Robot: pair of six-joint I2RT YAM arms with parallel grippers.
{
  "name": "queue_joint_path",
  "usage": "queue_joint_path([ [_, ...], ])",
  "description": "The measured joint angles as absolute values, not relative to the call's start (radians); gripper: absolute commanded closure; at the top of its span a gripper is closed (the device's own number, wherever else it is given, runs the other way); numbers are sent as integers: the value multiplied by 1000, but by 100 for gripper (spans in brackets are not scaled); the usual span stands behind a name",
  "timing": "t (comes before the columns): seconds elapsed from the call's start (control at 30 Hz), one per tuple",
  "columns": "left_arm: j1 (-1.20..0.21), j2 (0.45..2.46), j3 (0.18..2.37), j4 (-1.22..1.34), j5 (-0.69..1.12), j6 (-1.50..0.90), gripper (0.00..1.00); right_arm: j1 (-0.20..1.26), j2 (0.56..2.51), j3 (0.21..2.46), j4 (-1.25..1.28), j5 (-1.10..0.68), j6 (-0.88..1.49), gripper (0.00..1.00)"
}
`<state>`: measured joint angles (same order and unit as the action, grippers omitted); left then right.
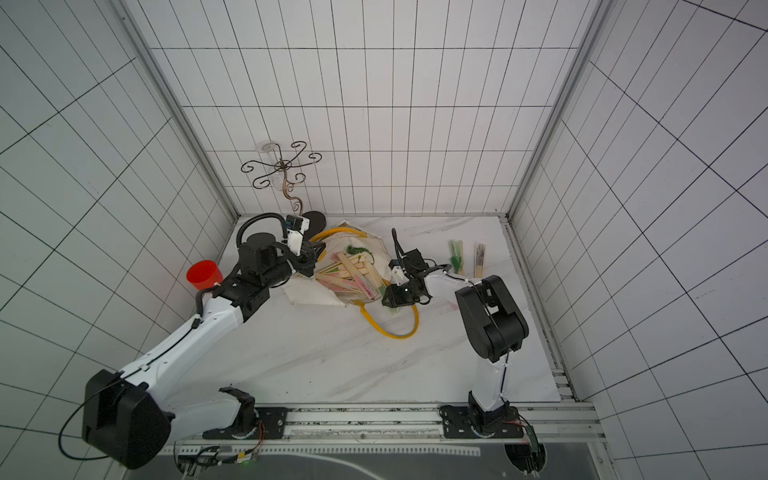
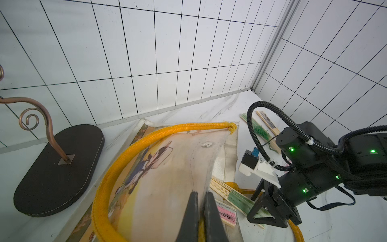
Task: Take out the folding fans from the tote bags
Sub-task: Pick up the folding fan from the canvas bag.
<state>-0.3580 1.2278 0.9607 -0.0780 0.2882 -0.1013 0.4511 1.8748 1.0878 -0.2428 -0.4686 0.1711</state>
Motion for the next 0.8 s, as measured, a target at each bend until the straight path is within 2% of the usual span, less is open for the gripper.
queue_joint_path([
  [0.37,-358,1228,962,-78,288,-102,100,450,1919,1089,-163,-530,173,80],
  [0.63,-358,1228,963,-78,287,-105,100,450,1869,1089,-256,-472,194,100],
  [0.8,-358,1228,963,-78,285,-105,100,450,1780,1089,-323,-373,209,100],
])
